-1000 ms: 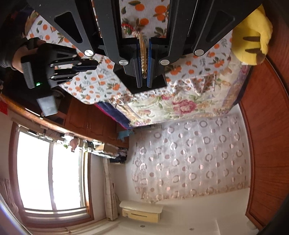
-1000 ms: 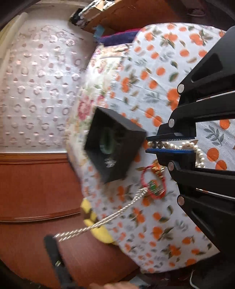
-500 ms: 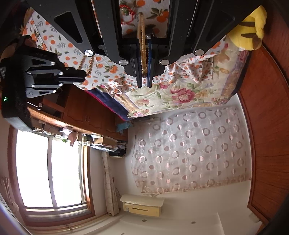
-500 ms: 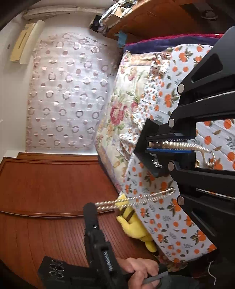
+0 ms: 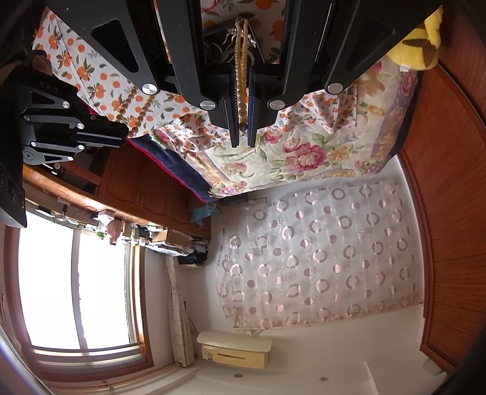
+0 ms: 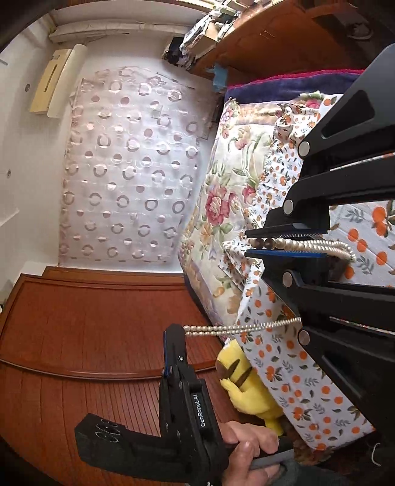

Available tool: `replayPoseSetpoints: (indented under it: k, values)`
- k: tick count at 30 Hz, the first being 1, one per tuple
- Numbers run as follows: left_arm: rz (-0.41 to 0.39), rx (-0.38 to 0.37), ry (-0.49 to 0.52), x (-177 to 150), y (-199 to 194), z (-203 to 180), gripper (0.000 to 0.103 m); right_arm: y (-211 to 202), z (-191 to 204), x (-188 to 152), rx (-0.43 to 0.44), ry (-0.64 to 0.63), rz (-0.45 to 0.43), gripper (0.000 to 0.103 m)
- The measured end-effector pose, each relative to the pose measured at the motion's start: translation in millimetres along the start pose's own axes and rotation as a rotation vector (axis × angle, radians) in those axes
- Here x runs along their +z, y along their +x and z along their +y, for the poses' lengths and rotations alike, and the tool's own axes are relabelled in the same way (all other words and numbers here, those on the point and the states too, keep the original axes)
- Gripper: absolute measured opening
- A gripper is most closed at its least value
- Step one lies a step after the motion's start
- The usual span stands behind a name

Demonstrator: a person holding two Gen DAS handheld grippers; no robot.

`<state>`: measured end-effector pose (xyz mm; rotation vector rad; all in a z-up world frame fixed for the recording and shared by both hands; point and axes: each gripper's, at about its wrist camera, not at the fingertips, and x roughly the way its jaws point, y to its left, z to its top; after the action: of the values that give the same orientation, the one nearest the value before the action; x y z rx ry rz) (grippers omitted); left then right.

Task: Organize jewelry
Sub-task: 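Carry the pearls into the black box and open the left tool, then the right tool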

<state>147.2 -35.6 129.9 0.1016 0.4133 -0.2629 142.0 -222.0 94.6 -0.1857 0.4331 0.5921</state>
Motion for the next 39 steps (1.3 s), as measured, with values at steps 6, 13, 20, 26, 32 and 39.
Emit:
replayPoseSetpoints:
  k: [6, 13, 20, 26, 32, 39]
  values:
    - [0.012, -0.007, -0.016, 7, 9, 4, 0.005, 3, -1, 9, -0.002, -0.002, -0.007, 0.008]
    - [0.057, -0.003, -0.044, -3, 29, 11, 0.005, 4, -2, 21, -0.006, -0.006, -0.017, 0.008]
    - [0.121, -0.008, -0.089, -38, 45, 27, 0.012, 13, -1, 35, -0.017, 0.0, -0.032, 0.008]
    - [0.164, 0.009, -0.092, -63, 50, 34, 0.027, 23, 0, 42, -0.013, 0.023, -0.038, 0.008]
    - [0.189, 0.017, -0.107, -83, 52, 42, 0.031, 37, 2, 35, -0.004, 0.024, -0.007, 0.008]
    - [0.209, 0.014, -0.113, -105, 49, 42, 0.032, 52, 11, 26, 0.01, 0.022, 0.026, 0.008]
